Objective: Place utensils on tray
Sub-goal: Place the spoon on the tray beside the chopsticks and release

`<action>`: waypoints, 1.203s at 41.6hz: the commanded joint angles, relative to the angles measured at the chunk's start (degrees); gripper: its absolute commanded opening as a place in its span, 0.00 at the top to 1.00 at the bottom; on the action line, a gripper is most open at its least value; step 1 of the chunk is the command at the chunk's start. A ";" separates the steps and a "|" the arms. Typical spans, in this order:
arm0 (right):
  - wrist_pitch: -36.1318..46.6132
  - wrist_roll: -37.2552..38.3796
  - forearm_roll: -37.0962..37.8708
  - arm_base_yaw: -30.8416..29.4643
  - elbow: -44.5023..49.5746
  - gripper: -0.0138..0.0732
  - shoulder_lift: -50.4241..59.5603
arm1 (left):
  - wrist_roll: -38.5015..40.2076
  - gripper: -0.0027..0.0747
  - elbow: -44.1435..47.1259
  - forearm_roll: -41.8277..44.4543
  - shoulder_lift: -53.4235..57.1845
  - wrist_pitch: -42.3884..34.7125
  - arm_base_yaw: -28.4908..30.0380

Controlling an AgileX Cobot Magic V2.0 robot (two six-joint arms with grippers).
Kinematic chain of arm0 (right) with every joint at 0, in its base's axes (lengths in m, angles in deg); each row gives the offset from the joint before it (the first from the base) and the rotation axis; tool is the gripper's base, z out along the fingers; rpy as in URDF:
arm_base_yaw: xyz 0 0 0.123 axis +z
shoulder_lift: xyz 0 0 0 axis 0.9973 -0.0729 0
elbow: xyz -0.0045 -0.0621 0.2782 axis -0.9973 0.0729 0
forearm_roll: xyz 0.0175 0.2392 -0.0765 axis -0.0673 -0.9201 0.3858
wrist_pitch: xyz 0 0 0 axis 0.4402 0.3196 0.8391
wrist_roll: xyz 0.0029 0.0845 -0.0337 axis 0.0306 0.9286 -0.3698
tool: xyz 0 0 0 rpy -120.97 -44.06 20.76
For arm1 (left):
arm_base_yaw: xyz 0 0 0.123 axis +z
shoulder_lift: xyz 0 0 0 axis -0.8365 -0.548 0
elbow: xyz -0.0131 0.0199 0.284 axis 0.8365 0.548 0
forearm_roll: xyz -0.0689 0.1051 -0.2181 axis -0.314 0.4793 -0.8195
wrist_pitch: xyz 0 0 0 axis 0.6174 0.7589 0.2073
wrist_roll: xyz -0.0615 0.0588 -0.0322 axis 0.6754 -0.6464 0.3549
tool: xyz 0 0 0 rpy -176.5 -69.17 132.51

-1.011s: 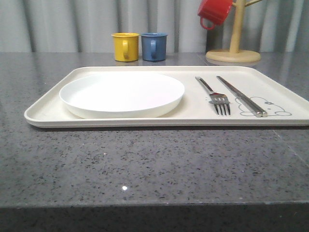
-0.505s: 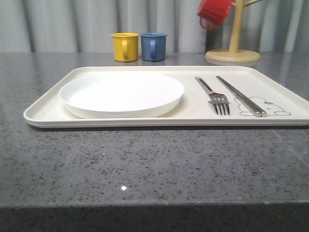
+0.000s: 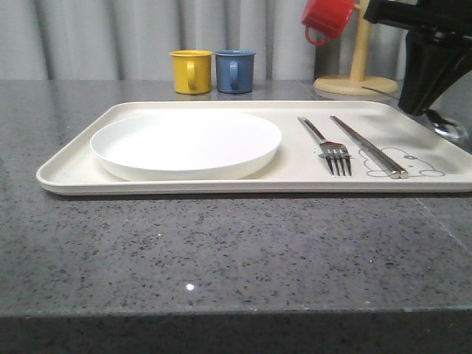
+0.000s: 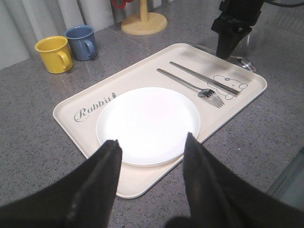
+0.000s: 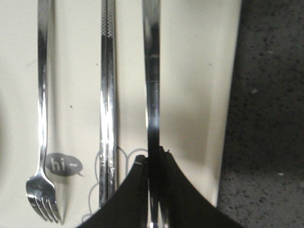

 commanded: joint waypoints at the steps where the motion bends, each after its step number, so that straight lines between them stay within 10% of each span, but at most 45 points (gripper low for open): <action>1: 2.27 2.53 -0.33 0.42 -1.69 0.84 0.73 | 0.55 0.56 -1.45 0.35 -0.21 -4.55 -0.38; 19: 2.80 4.11 1.82 0.42 -1.69 0.50 -0.56 | 0.55 0.56 -1.45 0.35 -0.21 -4.55 -0.38; 50: 8.04 -7.09 10.10 15.52 19.85 0.50 42.23 | 0.55 0.56 -1.45 0.35 -0.21 -4.55 -0.38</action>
